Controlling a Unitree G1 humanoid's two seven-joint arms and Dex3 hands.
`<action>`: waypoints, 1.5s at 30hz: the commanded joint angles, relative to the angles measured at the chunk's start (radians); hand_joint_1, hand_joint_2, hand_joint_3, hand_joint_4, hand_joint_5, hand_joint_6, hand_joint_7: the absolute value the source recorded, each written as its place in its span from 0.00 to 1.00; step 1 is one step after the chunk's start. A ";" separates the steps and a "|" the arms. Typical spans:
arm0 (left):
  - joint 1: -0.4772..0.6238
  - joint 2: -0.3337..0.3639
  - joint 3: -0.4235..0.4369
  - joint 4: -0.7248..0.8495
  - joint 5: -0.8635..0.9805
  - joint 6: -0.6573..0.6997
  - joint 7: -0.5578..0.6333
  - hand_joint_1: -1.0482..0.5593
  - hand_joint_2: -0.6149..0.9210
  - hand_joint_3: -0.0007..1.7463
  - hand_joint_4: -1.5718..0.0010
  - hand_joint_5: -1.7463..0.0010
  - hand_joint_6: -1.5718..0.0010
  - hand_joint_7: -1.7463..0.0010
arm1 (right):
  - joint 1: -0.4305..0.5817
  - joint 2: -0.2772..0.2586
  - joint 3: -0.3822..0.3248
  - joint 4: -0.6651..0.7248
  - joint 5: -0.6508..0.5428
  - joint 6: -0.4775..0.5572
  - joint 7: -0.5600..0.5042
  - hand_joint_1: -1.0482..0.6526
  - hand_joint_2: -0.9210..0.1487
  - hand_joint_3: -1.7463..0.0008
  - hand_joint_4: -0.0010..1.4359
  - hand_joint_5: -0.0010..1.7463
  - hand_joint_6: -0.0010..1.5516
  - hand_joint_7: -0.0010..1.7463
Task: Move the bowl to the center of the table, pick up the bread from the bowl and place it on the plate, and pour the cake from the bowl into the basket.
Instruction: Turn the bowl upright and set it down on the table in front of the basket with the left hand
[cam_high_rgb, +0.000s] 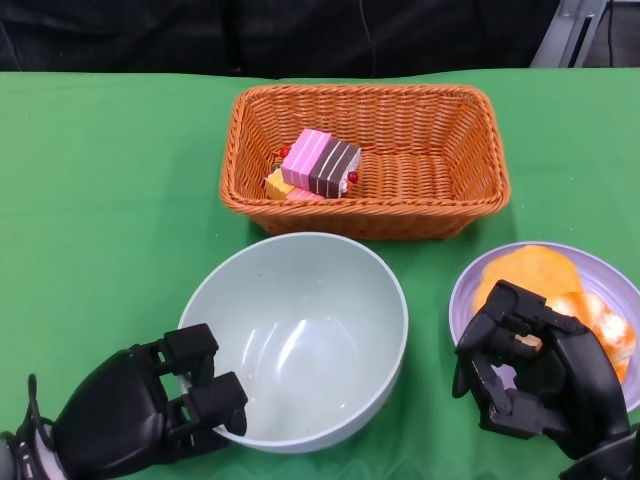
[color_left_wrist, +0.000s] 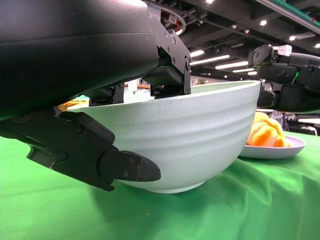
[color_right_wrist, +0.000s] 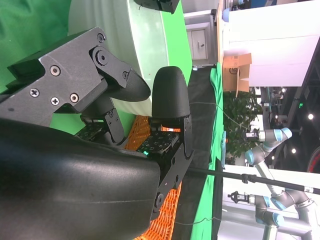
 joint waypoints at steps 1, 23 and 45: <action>-0.015 0.004 -0.009 0.026 -0.020 0.002 0.031 0.59 0.98 0.16 0.67 0.00 0.75 0.00 | 0.004 -0.009 -0.003 -0.009 0.011 -0.001 0.001 0.57 0.31 0.37 0.52 0.97 0.44 0.81; -0.027 -0.046 -0.103 0.084 -0.033 0.061 -0.061 0.47 0.99 0.00 0.65 0.10 0.44 0.62 | 0.011 -0.008 -0.002 -0.024 0.004 0.005 -0.012 0.59 0.31 0.36 0.53 0.97 0.44 0.81; 0.005 -0.015 -0.077 0.035 -0.079 0.099 -0.005 0.33 1.00 0.13 0.63 0.87 0.56 1.00 | 0.006 -0.007 0.001 -0.007 0.003 0.001 -0.007 0.58 0.32 0.35 0.52 0.98 0.44 0.82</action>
